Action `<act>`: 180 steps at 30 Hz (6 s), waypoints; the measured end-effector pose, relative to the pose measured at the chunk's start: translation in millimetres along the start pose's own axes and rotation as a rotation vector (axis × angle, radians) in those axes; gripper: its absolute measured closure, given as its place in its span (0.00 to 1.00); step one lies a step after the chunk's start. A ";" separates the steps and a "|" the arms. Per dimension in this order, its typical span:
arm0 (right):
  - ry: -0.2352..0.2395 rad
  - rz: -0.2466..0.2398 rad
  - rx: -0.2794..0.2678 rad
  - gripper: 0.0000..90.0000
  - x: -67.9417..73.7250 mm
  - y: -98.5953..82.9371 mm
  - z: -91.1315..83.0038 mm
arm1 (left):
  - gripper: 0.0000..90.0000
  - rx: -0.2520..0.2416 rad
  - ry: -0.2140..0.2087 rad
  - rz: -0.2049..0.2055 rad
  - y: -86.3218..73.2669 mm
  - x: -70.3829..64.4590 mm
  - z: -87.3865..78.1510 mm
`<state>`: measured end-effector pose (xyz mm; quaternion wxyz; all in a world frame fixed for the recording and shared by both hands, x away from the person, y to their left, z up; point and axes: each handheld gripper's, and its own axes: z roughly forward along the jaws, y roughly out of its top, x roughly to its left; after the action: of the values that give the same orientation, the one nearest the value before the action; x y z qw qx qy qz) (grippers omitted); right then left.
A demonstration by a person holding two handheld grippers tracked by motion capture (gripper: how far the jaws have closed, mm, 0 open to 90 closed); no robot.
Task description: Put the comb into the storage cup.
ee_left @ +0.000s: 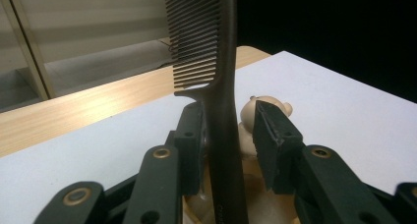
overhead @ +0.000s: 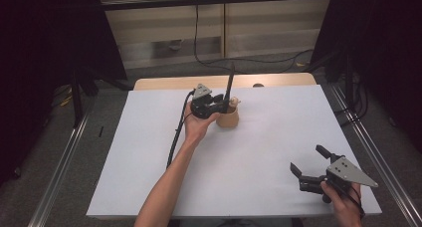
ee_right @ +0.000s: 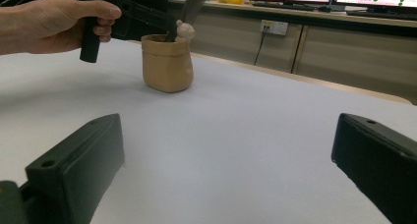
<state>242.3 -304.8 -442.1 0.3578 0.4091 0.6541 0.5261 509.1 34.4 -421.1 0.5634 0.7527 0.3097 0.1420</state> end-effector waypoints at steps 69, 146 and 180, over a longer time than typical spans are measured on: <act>-0.006 0.011 -0.001 0.00 -4.9 -2.2 1.8 | 0.02 -0.137 0.106 0.021 5.4 -2.4 -80.6; -0.054 -0.003 0.002 0.00 -1.1 -0.3 -2.4 | 0.03 -0.206 0.259 -0.005 -66.0 -14.3 -231.7; -0.061 -0.005 0.003 0.00 -1.9 -0.4 -1.5 | 0.04 -0.134 0.352 -0.042 -113.0 -38.0 -275.4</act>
<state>241.7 -307.2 -442.2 0.3784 0.4238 0.6446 0.5116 290.3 239.6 -432.2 0.5521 0.6705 0.4089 0.2801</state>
